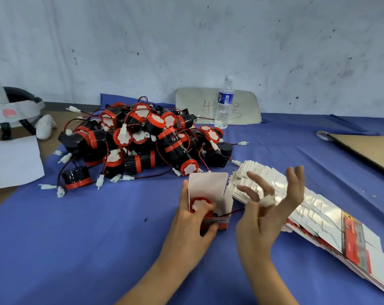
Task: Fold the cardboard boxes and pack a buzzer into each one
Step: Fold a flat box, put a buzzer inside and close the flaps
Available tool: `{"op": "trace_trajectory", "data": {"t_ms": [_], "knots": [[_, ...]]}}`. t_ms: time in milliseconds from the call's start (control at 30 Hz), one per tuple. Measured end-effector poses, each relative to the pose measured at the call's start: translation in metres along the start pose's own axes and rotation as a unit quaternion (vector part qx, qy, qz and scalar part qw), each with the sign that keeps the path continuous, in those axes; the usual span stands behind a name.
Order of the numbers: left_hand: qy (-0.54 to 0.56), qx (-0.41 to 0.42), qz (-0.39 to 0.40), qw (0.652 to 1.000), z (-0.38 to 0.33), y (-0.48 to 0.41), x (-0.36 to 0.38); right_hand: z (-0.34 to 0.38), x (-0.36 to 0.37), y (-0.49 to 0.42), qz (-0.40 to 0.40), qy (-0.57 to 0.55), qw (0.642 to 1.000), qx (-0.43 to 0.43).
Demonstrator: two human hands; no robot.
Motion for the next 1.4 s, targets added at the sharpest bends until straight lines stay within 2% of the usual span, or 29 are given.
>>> {"op": "trace_trajectory", "data": {"t_ms": [167,267,333,400,533,633,733,867,967,1067,1167,1233,1333,1400], "knots": [[0.027,-0.012,-0.033,0.999,0.01,-0.003,-0.008,-0.008,0.02,0.005,0.089,0.037,0.995,0.035],[0.034,-0.02,-0.065,0.997,0.014,-0.004,-0.014,-0.011,0.02,0.006,0.1,0.111,0.989,0.015],[0.034,-0.029,-0.076,0.996,0.018,-0.004,-0.015,-0.024,0.014,0.002,0.088,0.137,0.985,0.059],[0.025,-0.032,-0.079,0.996,0.02,-0.004,-0.015,-0.033,0.015,0.002,0.111,0.138,0.98,0.089],[0.033,-0.031,-0.075,0.996,0.021,-0.004,-0.013,-0.027,0.036,0.013,0.214,0.202,0.955,0.024],[0.035,-0.032,-0.075,0.996,0.021,-0.004,-0.013,-0.027,0.037,0.014,0.216,0.236,0.947,0.016],[0.037,-0.037,-0.072,0.996,0.023,-0.003,-0.012,-0.032,0.032,0.007,0.205,0.25,0.945,0.046],[0.02,-0.032,-0.071,0.997,0.022,-0.003,-0.012,-0.041,0.031,0.007,0.237,0.3,0.922,0.061],[0.003,-0.031,-0.063,0.998,0.022,-0.003,-0.012,-0.04,0.038,0.011,0.274,0.291,0.915,0.05],[-0.007,-0.037,-0.059,0.998,0.023,-0.003,-0.011,-0.033,0.043,0.014,0.288,0.29,0.912,0.018],[-0.021,-0.04,-0.059,0.997,0.023,-0.003,-0.011,-0.013,0.048,0.016,0.275,0.289,0.915,-0.062],[-0.03,-0.035,-0.059,0.997,0.021,-0.003,-0.011,-0.004,0.05,0.019,0.261,0.293,0.916,-0.085],[-0.041,-0.035,-0.062,0.997,0.021,-0.001,-0.012,-0.02,0.051,0.018,0.265,0.316,0.911,0.0],[-0.045,-0.034,-0.063,0.996,0.02,-0.001,-0.012,-0.03,0.054,0.018,0.291,0.376,0.88,0.025]]}}
Point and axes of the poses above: each hand's wrist, its own y-axis away from the middle knuckle, its own x-axis out of the palm, z = x × y, the point moved 9 cm from there along -y, towards the middle knuckle, and after that the axes turned 3 degrees about x, right-handed, at the moved point
